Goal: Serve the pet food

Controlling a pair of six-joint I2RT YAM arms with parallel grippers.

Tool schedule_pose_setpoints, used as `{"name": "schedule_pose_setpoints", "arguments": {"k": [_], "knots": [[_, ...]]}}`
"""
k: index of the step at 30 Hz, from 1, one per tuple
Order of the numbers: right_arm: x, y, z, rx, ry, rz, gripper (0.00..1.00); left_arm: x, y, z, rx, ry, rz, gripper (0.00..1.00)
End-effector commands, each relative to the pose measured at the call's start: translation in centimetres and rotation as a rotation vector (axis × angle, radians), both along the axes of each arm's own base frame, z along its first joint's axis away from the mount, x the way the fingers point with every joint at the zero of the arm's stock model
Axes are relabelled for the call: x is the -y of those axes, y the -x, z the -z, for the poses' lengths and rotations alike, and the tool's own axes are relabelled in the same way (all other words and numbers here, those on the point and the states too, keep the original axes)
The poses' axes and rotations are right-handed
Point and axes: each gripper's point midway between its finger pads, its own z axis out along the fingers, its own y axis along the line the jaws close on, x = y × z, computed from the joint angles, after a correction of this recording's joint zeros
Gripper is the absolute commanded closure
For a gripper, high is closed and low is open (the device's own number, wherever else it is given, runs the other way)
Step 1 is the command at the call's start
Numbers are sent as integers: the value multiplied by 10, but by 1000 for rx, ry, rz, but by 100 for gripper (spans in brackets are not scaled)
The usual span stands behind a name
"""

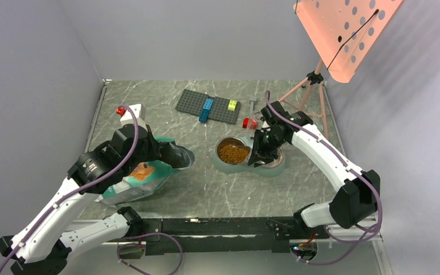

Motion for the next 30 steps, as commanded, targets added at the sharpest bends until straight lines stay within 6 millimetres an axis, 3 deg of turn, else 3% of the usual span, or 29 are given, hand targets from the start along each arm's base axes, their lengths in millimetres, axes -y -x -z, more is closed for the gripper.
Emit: {"name": "schedule_pose_setpoints", "arguments": {"k": [1, 17, 30], "knots": [[3, 1, -13, -2, 49, -8, 100, 3, -9, -35, 132, 89, -9, 100], [-6, -6, -29, 60, 267, -156, 100, 5, -12, -33, 130, 85, -9, 100], [2, -6, -42, 139, 449, -233, 100, 10, -13, -31, 109, 80, 1, 100]]}}
